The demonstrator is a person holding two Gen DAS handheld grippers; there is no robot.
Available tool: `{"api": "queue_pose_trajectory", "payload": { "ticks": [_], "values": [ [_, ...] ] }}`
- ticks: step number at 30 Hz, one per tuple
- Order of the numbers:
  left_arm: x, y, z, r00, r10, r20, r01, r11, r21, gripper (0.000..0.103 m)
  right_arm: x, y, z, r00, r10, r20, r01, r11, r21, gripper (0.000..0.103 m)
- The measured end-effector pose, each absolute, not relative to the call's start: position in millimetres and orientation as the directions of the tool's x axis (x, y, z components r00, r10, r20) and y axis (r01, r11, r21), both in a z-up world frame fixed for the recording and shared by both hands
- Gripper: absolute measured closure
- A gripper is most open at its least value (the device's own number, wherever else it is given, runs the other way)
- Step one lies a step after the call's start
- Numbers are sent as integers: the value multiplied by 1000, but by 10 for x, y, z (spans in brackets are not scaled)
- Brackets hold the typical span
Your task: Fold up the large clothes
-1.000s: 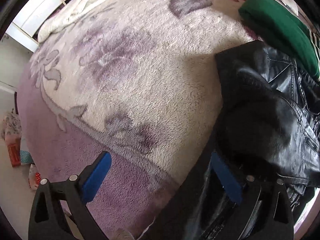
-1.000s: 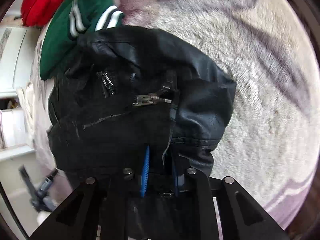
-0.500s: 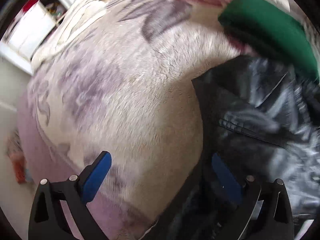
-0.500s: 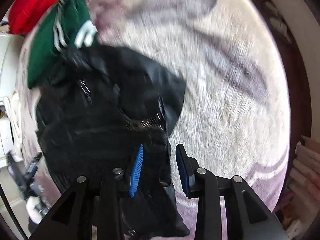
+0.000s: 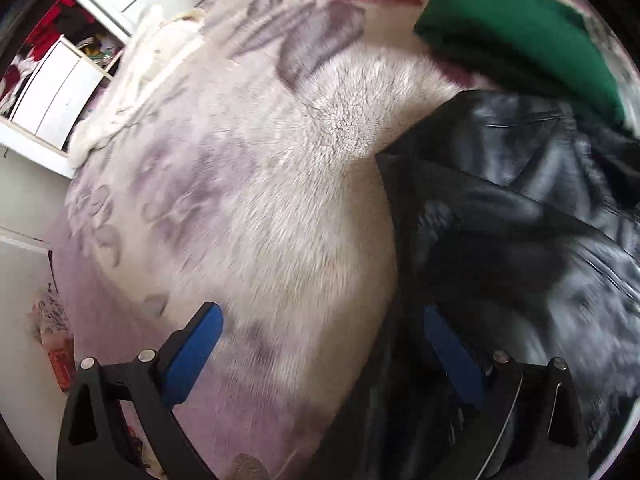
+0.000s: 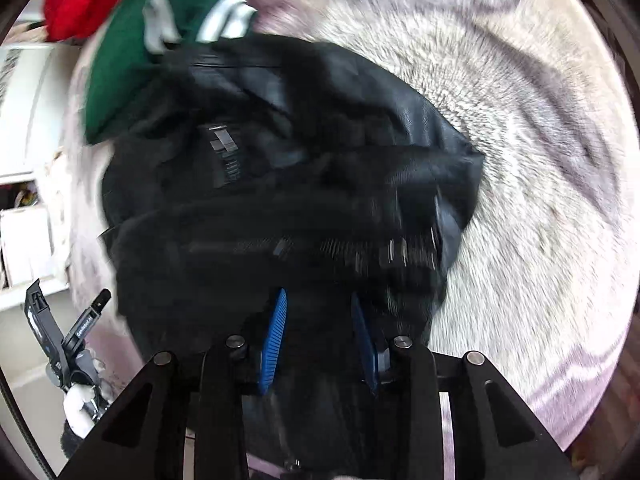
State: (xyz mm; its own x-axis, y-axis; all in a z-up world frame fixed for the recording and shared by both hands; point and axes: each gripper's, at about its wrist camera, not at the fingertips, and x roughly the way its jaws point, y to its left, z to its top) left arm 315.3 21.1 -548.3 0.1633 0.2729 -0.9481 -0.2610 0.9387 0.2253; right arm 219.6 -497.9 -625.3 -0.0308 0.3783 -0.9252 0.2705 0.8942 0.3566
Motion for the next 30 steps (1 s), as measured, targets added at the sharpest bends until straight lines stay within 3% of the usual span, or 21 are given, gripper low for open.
{"api": "queue_pose_trajectory", "payload": {
  "ticks": [3,7,9,11,13,17,23,24,26,30],
  "values": [
    [2782,-24,-5359,153,239,-959,-240,950,199,0,1817,-4892,-6128,-67,432,-899,261,878,403,67],
    [2508,-505,-5734,102,208,-973,-133,972,194,0,1429,-4686,-6508,-164,420,-893,255,892,373,67],
    [2433,-741,-6051,87,249,-964,-66,967,244,0,1408,-4681,-6777,-199,335,-921,270,922,278,67],
    [2404,-810,-6279,93,261,-961,-36,965,259,0,1388,-4737,-6953,-206,258,-944,289,938,193,74],
    [2402,-780,-6308,142,230,-963,-75,972,221,0,1367,-4789,-7009,-199,278,-940,340,919,200,74],
    [2447,-684,-6328,128,171,-977,-127,980,154,0,1431,-4570,-6990,-247,185,-951,208,969,134,72],
    [2580,-701,-6346,87,192,-978,-137,974,179,0,1503,-4638,-6874,-247,233,-941,216,959,181,70],
    [2596,-724,-6341,81,205,-975,-137,972,193,0,1491,-4689,-6806,-236,239,-942,221,957,188,70],
    [2617,-800,-6316,80,243,-967,-129,964,232,0,1442,-4861,-6668,-210,275,-938,233,946,226,51],
    [2601,-1021,-6139,91,317,-944,-143,942,303,0,1381,-5199,-6437,-166,352,-921,251,919,305,50]
  ]
}}
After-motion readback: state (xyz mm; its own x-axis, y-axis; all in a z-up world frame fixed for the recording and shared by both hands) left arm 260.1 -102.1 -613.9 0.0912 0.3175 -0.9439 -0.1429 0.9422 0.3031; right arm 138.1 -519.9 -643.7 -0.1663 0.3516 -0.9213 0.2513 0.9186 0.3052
